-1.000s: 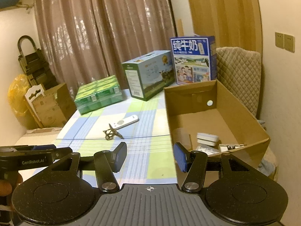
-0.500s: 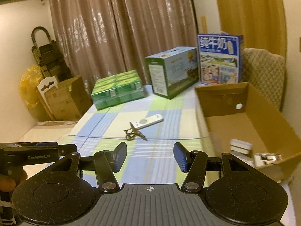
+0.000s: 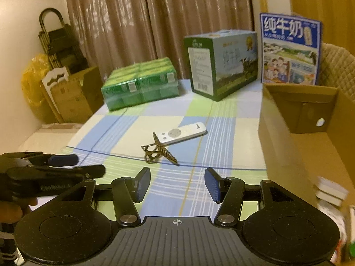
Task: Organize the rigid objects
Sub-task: 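Move both grippers back over the table toward the hair clip and remote, then grasp the tortoiseshell hair clip with the left gripper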
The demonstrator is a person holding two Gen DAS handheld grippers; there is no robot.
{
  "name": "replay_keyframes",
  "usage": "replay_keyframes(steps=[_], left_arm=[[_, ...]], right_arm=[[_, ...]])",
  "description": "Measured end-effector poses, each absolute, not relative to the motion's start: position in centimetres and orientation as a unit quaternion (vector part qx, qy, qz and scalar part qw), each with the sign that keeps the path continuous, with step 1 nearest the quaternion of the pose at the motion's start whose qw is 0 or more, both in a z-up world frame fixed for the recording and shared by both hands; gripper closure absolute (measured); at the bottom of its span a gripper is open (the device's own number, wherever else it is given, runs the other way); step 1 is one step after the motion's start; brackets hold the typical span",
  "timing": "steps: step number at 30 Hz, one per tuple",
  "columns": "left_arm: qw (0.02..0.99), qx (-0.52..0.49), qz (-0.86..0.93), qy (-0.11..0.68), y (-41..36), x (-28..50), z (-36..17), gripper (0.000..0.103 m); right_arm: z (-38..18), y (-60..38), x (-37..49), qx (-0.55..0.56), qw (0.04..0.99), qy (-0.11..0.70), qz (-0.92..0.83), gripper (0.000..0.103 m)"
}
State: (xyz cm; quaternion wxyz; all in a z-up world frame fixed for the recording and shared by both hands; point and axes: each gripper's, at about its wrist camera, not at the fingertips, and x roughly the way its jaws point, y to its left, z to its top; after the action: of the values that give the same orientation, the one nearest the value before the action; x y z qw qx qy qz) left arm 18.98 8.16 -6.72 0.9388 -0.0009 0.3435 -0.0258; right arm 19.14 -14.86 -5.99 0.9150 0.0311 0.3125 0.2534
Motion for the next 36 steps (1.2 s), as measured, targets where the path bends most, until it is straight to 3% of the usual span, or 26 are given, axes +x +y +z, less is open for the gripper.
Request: replay_keyframes(steps=[6,8,12,16,21,23,36], left_arm=[[0.936,0.047,-0.091,0.336,7.6,23.9,-8.7,0.042],[0.934,0.058,-0.110,0.335,7.4,25.6,-9.6,0.047],[0.931,0.092,-0.130,0.328,7.1,27.9,-11.1,0.052],[0.924,0.109,-0.150,0.335,7.1,30.0,-12.6,0.057],[0.915,0.118,-0.164,0.348,6.6,31.7,-14.0,0.065],[0.912,0.119,-0.168,0.354,6.5,32.0,-14.4,0.077],[0.919,0.087,-0.126,0.364,9.7,31.7,-12.4,0.078]], right_arm=[[-7.4,-13.8,23.6,0.037,0.912,0.322,0.253,0.051],[-8.0,-13.5,24.8,0.035,0.913,0.324,0.246,0.052],[-9.4,-13.1,26.9,0.027,0.910,0.341,0.233,0.062],[-9.9,-13.1,28.2,0.025,0.910,0.344,0.228,0.064],[-10.4,-13.5,28.8,0.029,0.909,0.351,0.222,0.064],[-10.5,-13.7,29.0,0.031,0.909,0.353,0.220,0.064],[-10.2,-13.6,29.0,0.039,0.908,0.355,0.220,0.064]])
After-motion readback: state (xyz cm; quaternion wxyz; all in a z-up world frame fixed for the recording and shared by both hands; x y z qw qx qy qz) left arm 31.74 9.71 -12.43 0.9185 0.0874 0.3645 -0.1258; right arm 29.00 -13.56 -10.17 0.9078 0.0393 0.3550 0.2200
